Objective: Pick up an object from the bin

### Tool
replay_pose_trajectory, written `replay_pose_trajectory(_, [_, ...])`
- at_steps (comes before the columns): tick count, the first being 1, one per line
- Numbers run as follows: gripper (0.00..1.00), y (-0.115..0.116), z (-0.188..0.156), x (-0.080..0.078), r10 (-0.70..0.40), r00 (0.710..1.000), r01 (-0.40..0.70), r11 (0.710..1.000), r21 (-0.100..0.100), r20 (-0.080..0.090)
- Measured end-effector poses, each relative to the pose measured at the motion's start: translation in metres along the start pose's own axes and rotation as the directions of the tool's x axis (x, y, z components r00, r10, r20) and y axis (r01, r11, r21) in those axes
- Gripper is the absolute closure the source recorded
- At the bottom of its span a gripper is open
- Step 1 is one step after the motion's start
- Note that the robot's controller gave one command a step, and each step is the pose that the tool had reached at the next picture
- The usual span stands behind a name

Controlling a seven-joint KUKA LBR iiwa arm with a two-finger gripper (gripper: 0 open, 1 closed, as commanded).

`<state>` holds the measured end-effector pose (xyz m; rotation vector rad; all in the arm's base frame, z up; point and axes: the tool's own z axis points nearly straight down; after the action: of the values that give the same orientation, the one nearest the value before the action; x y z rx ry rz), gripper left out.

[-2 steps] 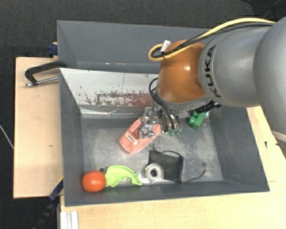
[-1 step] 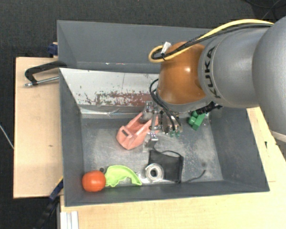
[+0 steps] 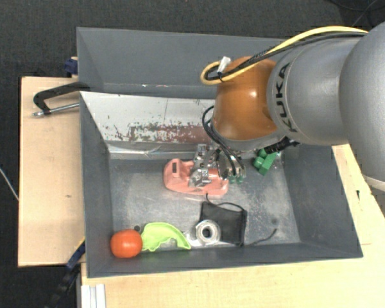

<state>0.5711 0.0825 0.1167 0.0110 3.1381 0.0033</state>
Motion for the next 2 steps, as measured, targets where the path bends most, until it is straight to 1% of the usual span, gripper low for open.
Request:
replay_pose_trajectory(1, [0.00, 0.0009, 0.0006, 0.0019, -0.001, 1.000, 0.001, 1.000, -0.001, -0.008])
replay_pose_trajectory(2, [0.00, 0.0008, 0.0007, 0.0020, -0.001, 1.000, 0.001, 1.000, 0.000, -0.008])
